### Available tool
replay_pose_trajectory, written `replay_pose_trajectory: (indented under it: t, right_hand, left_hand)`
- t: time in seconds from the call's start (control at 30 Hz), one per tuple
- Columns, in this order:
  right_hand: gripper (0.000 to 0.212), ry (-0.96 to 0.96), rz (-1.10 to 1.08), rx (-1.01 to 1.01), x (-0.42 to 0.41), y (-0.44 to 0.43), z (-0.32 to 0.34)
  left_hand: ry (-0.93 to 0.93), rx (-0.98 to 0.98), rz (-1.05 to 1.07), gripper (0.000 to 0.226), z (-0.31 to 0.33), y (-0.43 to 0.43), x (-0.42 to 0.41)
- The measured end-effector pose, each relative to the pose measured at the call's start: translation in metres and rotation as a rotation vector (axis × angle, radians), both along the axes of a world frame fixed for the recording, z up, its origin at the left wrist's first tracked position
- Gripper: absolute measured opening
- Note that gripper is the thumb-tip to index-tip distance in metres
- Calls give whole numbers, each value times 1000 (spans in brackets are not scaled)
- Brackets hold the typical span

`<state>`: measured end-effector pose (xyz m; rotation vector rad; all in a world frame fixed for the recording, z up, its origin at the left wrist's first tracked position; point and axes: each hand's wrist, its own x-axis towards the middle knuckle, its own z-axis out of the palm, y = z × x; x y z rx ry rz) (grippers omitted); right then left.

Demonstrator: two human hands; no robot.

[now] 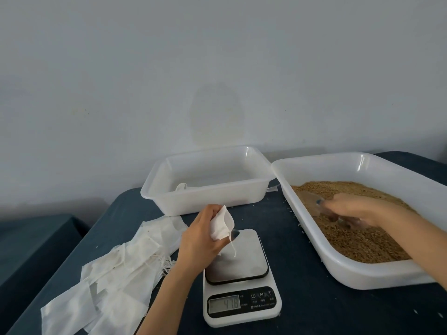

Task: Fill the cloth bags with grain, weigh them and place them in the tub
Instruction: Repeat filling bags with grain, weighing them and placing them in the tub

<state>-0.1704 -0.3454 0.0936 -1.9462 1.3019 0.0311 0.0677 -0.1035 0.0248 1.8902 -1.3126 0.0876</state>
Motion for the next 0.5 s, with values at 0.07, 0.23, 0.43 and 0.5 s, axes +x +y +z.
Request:
replay_pose_trajectory:
  t: [0.07, 0.23, 0.43, 0.5]
  right_hand:
    - [37, -77, -46, 62, -2, -1, 3]
    - [34, -200, -110, 69, -6, -5, 6]
    - [29, -310, -47, -142, -12, -9, 8]
    - [34, -296, 21, -249, -16, -8, 8]
  left_hand:
    - [-33, -6, -21, 40, 1, 1, -1]
    - [-45, -71, -32, 39, 2, 4, -5]
    - [127, -133, -88, 31, 4, 1, -7]
    - [183, -139, -99, 30, 6, 0, -8]
